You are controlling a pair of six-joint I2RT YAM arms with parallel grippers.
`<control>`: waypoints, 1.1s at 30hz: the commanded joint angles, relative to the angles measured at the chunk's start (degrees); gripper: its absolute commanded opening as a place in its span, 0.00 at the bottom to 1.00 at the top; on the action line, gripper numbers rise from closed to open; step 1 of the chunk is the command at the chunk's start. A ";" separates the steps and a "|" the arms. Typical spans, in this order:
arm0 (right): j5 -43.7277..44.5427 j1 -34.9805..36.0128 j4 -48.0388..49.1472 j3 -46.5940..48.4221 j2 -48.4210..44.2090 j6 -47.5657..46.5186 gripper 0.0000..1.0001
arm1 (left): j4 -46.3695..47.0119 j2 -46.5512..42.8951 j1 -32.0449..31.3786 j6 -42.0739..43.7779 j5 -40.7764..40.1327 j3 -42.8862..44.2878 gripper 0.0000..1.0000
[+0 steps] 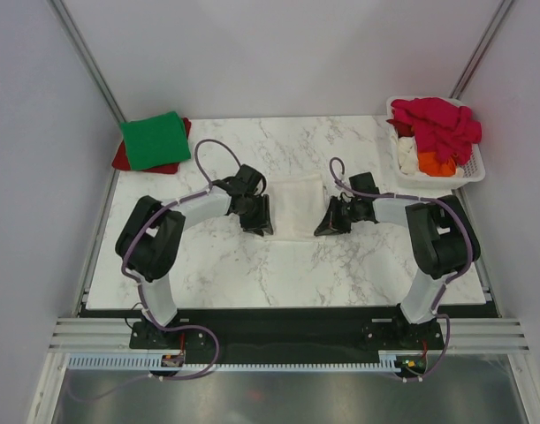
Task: Fold and stack the t-shirts
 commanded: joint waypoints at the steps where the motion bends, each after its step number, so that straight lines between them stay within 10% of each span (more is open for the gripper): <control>1: 1.32 -3.97 1.10 -2.85 -0.76 -2.26 0.00 | 3.13 3.48 3.24 0.94 -3.66 -5.34 0.43; 8: 5.87 -4.67 -3.70 -3.21 -3.57 -2.34 0.00 | 4.99 0.78 4.57 1.82 -1.99 -7.82 0.38; 14: 27.05 -4.59 -16.36 -0.14 -15.16 -4.18 0.00 | -1.76 -6.69 4.57 1.38 -5.50 -8.80 0.46; 18: 32.52 -4.42 -22.18 8.18 -22.19 -4.71 0.04 | -7.22 -14.07 4.48 1.46 -6.91 -4.49 0.77; 20: 30.96 -4.15 -22.80 10.93 -23.17 -4.63 0.13 | -8.98 -17.51 4.48 2.25 -7.35 -0.46 1.00; 24: 24.10 -2.40 -20.09 15.68 -21.25 -2.35 0.27 | -10.83 -16.03 5.35 5.94 -8.75 9.63 1.00; 33: 7.39 3.67 -7.60 22.78 -3.87 3.73 0.24 | -10.75 2.67 14.41 6.92 -6.48 20.82 0.92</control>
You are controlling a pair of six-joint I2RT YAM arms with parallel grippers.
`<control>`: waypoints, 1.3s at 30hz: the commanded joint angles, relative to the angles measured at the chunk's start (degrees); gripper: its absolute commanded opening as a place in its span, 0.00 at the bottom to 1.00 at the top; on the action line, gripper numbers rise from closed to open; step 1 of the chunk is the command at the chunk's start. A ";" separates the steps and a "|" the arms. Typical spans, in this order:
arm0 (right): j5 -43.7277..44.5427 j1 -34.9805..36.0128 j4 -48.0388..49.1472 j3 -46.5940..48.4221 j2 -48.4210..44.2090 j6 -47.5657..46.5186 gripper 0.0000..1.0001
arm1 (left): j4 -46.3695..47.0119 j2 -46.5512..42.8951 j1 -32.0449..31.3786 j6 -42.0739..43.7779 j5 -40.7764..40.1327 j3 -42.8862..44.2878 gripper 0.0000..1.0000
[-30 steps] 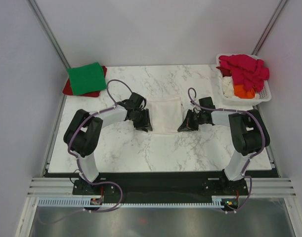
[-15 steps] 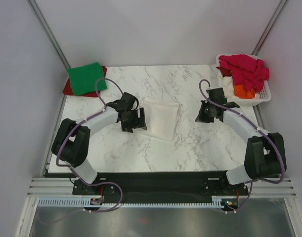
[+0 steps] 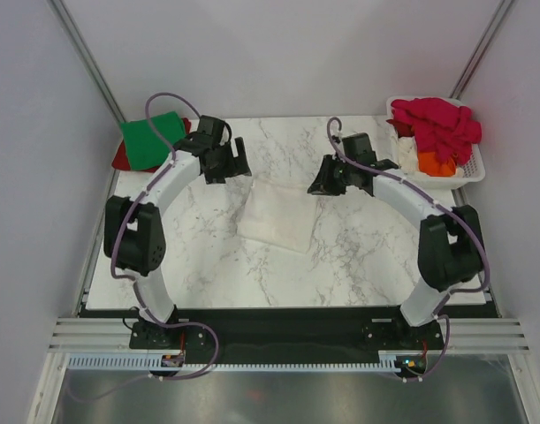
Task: Fold and stack the t-shirts
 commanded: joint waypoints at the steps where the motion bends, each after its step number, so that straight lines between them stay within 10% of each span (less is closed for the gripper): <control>1: -6.52 1.09 4.66 5.01 7.63 2.22 0.24 | -1.63 6.83 2.10 1.50 1.46 1.13 0.91; 14: -1.33 -2.86 -0.78 18.98 31.45 -3.58 0.21 | 8.99 1.04 -3.95 -8.87 8.84 -22.49 0.85; 25: -2.03 -4.62 -2.71 23.04 32.09 -4.64 0.27 | 10.33 -8.54 -7.74 -8.54 5.69 -28.93 0.84; 31: -0.72 -4.53 -6.93 23.92 23.22 -5.60 0.76 | 10.41 -9.78 -4.40 -6.16 2.88 -23.92 0.83; 39: -2.99 0.56 0.78 0.22 0.72 -3.50 0.87 | 19.54 -3.72 -1.06 -6.95 12.96 -18.12 0.87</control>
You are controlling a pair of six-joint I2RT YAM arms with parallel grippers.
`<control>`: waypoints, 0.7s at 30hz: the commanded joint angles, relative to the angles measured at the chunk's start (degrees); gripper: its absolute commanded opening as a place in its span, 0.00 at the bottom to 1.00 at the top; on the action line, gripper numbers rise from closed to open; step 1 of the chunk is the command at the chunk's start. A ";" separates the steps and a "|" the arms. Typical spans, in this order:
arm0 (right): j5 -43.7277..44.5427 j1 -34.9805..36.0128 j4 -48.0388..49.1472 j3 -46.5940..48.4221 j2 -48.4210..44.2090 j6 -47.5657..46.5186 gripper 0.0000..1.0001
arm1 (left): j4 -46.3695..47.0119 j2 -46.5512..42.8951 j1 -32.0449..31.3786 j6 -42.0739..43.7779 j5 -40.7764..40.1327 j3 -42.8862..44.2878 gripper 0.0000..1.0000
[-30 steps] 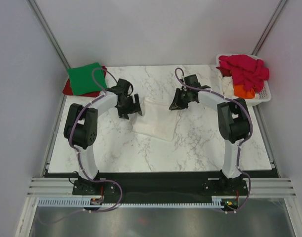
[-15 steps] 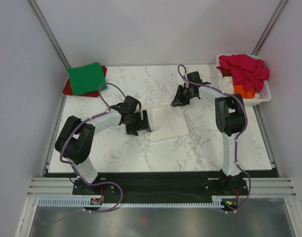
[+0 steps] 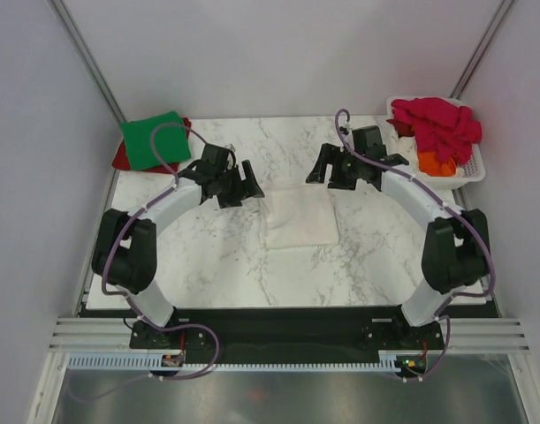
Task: Fold and stack the t-shirts
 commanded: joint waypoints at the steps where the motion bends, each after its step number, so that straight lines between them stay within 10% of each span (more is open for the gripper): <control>1: -1.57 4.12 7.05 -11.62 -8.75 1.72 0.87 | 6.46 3.87 1.08 1.10 5.48 4.13 0.86; 8: -4.83 8.08 17.63 -38.16 -24.21 7.35 0.89 | 10.06 14.50 1.35 4.52 7.24 9.06 0.83; 21: -3.60 8.62 12.26 -46.54 -46.29 7.53 0.98 | 19.82 23.73 1.70 0.31 12.16 5.28 0.74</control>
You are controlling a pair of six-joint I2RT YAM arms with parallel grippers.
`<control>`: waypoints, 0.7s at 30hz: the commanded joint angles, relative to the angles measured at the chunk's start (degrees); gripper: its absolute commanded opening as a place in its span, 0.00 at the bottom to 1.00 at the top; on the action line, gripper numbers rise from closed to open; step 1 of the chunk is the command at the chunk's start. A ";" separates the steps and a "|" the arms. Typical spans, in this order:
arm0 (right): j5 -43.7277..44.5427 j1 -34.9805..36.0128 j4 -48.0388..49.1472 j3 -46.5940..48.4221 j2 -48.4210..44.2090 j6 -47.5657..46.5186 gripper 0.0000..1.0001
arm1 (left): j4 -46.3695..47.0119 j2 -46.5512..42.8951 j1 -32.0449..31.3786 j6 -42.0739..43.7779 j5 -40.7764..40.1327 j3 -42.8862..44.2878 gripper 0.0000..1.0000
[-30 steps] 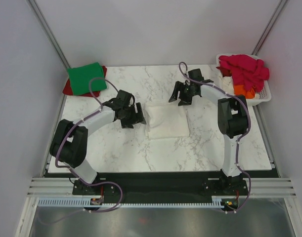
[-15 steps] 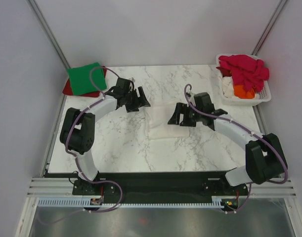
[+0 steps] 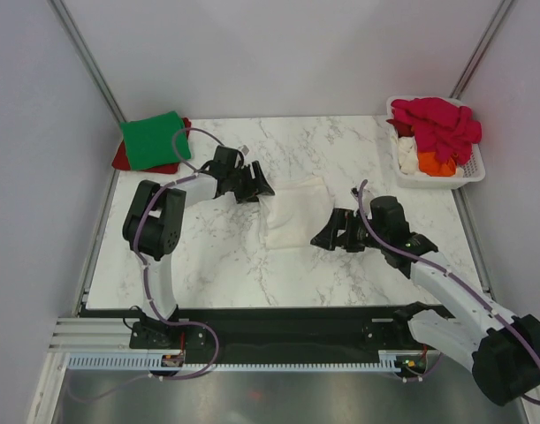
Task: Fold and stack the t-shirts
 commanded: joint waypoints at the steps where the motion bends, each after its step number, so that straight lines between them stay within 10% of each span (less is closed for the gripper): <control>1: -0.41 0.13 3.17 -3.50 -4.39 1.19 0.98 | 3.98 4.29 0.06 -1.29 1.45 -1.21 0.72; 5: -3.04 0.13 9.32 -9.31 -5.81 3.92 0.98 | 5.21 5.17 0.06 -1.46 1.81 -1.12 0.58; 8: -3.22 0.13 12.76 -12.92 -5.99 4.54 0.98 | 5.21 5.87 -0.03 -1.03 1.98 -0.24 0.06; 9: -3.13 0.13 13.81 -13.54 -5.99 4.54 0.98 | 5.30 5.96 -0.03 -1.11 2.50 0.02 0.02; 21: -1.82 0.05 29.99 -23.21 -7.58 9.37 0.98 | -9.01 0.07 6.82 2.93 3.03 13.19 0.02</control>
